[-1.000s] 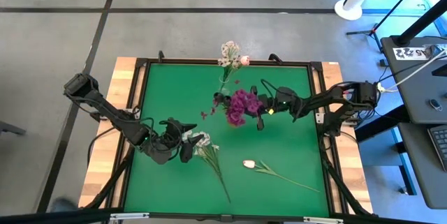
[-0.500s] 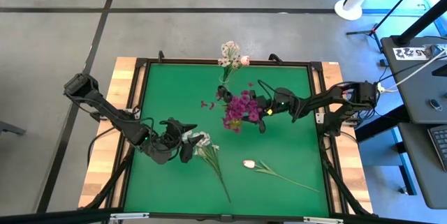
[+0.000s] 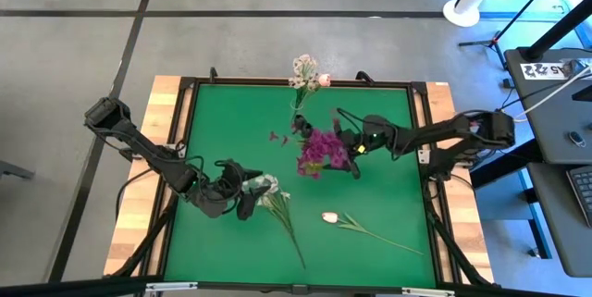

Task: Sort flowers into vase by color
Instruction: Put the purple flowers into the yellow vase, then put the pink flower into the transparent vase

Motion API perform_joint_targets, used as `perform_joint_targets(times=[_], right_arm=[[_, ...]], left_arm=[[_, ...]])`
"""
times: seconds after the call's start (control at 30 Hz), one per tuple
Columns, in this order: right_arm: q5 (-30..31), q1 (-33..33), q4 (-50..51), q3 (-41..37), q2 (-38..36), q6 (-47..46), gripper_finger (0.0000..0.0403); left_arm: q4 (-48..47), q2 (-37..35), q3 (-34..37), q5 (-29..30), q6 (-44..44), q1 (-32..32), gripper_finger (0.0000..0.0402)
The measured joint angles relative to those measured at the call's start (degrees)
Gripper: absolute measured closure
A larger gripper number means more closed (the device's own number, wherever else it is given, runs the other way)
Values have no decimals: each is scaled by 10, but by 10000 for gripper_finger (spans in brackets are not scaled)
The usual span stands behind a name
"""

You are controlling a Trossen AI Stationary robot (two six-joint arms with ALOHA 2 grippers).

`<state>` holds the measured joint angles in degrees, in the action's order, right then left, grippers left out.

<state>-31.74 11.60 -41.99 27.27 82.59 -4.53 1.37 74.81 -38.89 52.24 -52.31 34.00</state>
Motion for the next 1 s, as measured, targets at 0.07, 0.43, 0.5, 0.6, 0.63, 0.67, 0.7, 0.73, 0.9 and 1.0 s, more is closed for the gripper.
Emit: perform_joint_targets(times=[0.07, 0.43, 0.5, 0.6, 0.63, 0.67, 0.7, 0.73, 0.9, 1.0], right_arm=[[0, 0, 33, 0, -23, 1, 130], [76, 0, 275, -1, -168, 17, 129], [96, 0, 330, -1, -191, 18, 129], [113, 0, 398, -1, -224, 18, 129], [116, 0, 414, -1, -232, 17, 129], [117, 0, 431, -1, -239, 14, 129], [117, 0, 448, -1, -248, 6, 129], [116, 0, 459, -1, -254, 1, 129], [105, 0, 518, -1, -276, -27, 129], [87, 0, 553, -1, -279, -42, 129]], left_arm=[[0, 0, 0, -8, 0, 0, 129], [-3, 0, 0, -23, -30, 0, 129], [-3, 0, 0, -31, -31, 0, 129], [-3, 0, 0, -39, -31, 0, 129], [-4, 0, 0, -39, -31, 0, 129], [-5, 0, 0, -39, -31, 0, 129], [-4, 0, 0, -39, -31, 0, 129], [-5, 0, 0, -39, -31, -1, 129], [-5, 0, 0, -44, -32, -2, 129], [-5, 0, 0, -72, -32, -2, 129]])
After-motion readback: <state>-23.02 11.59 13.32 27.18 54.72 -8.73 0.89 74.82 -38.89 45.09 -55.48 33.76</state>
